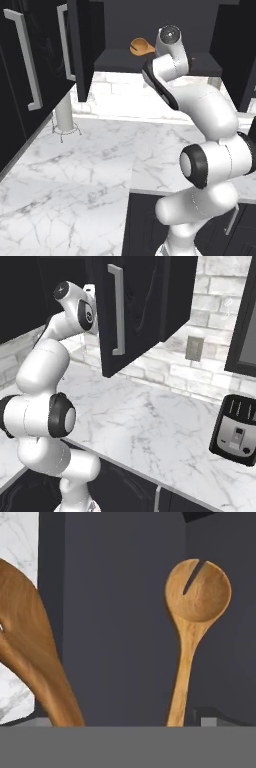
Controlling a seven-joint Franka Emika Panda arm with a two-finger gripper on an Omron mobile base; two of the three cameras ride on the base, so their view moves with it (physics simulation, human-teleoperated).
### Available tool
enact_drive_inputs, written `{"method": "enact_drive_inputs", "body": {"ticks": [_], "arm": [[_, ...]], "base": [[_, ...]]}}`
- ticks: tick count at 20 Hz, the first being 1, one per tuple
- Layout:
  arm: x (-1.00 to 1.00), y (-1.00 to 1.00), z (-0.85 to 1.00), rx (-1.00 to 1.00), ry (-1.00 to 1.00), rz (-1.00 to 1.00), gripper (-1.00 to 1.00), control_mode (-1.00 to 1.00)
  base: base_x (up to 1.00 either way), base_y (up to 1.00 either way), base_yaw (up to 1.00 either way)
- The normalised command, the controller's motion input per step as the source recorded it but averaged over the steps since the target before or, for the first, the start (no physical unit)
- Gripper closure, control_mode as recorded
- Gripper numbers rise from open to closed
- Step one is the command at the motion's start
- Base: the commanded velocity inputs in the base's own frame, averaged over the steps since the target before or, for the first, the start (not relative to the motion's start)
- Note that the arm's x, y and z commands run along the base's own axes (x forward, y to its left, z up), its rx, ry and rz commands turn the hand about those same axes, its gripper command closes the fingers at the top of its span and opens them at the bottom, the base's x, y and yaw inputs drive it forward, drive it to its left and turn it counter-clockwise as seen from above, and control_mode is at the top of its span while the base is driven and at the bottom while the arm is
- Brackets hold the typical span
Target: Organize the utensils by type. Pick up the wooden spoons from the counter and place them in the open cabinet. Then pick up the metallic utensils from the counter and place them in the open drawer.
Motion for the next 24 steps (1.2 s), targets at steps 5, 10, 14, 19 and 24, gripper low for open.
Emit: {"method": "enact_drive_inputs", "body": {"ticks": [5, 10, 14, 19, 24], "arm": [[0.41, -0.02, 0.20, 0.00, 0.00, 0.00, -1.00, -1.00], [0.48, 0.00, 0.34, 0.00, 0.00, 0.00, -1.00, -1.00], [0.52, -0.02, 0.42, 0.07, 0.00, -0.01, -1.00, -1.00], [0.39, -0.01, 0.00, 0.17, 0.04, -0.06, -1.00, -1.00], [0.15, -0.01, -0.19, 0.22, 0.04, -0.06, -1.00, -1.00]], "base": [[0.00, 0.00, 0.00], [0.00, 0.00, 0.00], [0.00, 0.00, 0.00], [0.00, 0.00, 0.00], [0.00, 0.00, 0.00]]}}
